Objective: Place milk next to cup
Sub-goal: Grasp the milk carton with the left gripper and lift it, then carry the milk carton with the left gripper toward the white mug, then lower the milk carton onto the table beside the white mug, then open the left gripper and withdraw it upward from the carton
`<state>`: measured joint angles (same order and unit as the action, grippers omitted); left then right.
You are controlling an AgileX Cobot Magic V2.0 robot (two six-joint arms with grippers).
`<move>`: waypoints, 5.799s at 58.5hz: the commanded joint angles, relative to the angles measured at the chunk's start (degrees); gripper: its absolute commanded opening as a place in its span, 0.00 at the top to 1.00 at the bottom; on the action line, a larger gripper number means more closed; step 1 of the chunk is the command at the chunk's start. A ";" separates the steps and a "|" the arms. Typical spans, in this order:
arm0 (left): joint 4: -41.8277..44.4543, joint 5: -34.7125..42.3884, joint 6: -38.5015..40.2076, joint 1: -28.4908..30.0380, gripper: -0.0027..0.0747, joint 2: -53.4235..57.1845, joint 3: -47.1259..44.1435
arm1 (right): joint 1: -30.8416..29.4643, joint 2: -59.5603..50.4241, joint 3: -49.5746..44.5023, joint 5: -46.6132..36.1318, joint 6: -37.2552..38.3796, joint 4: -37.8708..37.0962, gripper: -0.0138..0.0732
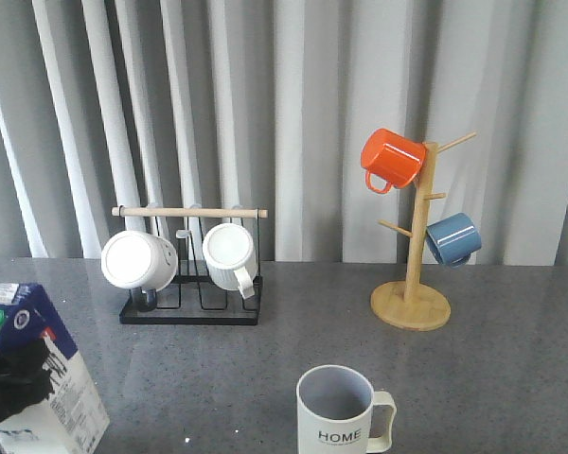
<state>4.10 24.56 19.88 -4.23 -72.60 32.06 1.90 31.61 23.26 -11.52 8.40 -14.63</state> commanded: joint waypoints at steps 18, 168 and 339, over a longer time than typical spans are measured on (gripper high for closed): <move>-0.14 14.64 2.32 -0.34 0.82 5.36 1.97 | -0.41 0.08 1.97 -3.76 -0.45 -0.33 0.85; -82.86 27.71 -65.18 -49.48 0.82 -28.11 32.39 | -0.41 0.08 1.97 -3.76 -0.45 -0.38 0.85; -12.93 23.39 -27.65 -56.98 0.98 -6.43 32.43 | -0.41 0.08 1.97 -3.76 -0.45 -0.38 0.85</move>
<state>-23.47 53.70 -12.50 -60.78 -80.93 62.89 1.90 31.61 23.26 -11.37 8.40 -14.67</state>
